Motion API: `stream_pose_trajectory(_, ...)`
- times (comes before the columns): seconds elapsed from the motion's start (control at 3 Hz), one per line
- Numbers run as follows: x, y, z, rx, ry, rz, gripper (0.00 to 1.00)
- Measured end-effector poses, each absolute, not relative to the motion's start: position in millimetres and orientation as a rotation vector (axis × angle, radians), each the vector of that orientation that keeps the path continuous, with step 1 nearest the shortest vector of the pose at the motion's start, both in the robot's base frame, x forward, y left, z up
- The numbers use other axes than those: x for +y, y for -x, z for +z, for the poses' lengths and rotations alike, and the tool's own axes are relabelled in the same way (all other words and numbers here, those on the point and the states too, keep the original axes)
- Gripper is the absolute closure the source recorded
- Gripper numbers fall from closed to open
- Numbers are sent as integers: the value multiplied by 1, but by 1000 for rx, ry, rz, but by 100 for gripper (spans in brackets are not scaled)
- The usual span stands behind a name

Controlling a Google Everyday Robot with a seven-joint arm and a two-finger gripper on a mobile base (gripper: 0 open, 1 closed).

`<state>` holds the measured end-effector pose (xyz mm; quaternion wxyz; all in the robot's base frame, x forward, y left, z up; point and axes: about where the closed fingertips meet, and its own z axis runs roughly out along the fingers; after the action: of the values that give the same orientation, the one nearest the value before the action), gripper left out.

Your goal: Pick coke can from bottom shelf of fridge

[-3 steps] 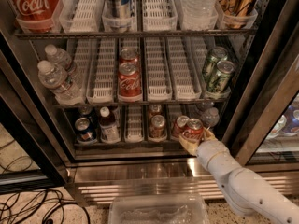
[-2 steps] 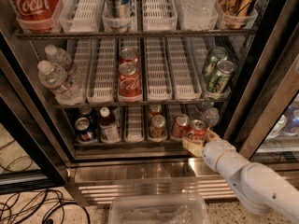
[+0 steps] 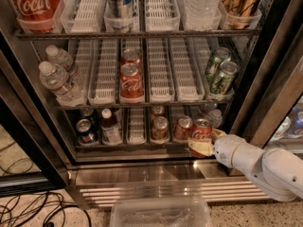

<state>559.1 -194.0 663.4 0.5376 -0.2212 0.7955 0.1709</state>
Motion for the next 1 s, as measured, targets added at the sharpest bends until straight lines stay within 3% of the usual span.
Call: stream_pose_trajectory(1.0, -117, -505, 705, 1734, 789, 767, 100)
